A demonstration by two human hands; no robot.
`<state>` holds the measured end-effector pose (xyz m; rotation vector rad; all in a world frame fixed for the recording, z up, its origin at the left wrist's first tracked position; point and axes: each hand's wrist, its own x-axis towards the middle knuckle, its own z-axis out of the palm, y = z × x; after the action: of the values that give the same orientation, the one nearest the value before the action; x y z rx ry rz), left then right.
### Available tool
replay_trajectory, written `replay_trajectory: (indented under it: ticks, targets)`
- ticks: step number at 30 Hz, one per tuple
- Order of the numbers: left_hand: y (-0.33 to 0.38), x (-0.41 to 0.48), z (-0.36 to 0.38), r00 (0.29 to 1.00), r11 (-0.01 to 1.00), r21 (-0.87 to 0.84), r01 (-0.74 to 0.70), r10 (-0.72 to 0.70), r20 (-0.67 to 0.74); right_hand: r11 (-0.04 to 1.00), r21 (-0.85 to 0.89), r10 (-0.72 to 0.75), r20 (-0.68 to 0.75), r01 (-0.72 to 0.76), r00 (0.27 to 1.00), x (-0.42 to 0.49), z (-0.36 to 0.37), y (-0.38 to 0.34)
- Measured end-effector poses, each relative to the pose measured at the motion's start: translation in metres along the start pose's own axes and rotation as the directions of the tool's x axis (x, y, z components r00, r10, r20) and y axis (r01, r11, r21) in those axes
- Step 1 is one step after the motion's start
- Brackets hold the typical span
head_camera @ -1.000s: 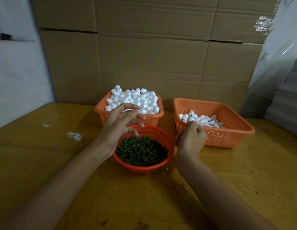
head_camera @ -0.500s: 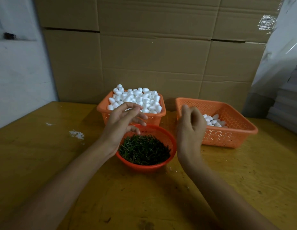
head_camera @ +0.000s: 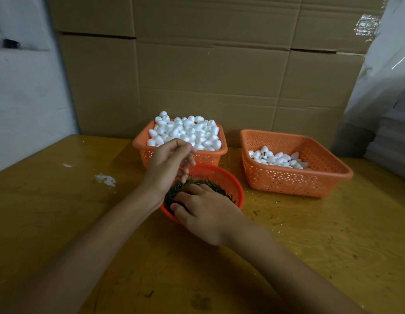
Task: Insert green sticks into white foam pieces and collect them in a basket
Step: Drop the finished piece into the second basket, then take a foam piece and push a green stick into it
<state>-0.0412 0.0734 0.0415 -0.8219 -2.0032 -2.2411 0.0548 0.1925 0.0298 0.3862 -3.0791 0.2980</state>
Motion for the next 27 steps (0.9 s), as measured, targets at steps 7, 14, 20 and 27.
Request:
replay_trajectory:
  ticks: [7, 14, 20, 27]
  targets:
    - [0.002, 0.015, -0.017, 0.927, 0.791, 0.589, -0.166, 0.328, -0.180, 1.000, -0.016, 0.007, -0.002, -0.007, 1.000, 0.003, 0.004, -0.001]
    - [0.011, 0.059, -0.033, 0.979, 0.132, 0.987, -0.088, -0.172, 0.110, 1.000, -0.013, 0.012, -0.012, -0.012, 1.000, 0.002, 0.006, 0.003]
    - [0.008, 0.090, -0.032, 0.893, 0.233, 0.970, 0.072, -0.449, 0.041, 1.000, -0.019, 0.013, -0.020, -0.013, 1.000, 0.002, 0.006, 0.000]
    - [-0.005, 0.101, -0.031, 0.931, 0.142, 0.988, 0.056, -0.364, -0.001, 1.000, -0.027, 0.008, -0.022, -0.008, 1.000, 0.002, 0.007, 0.001]
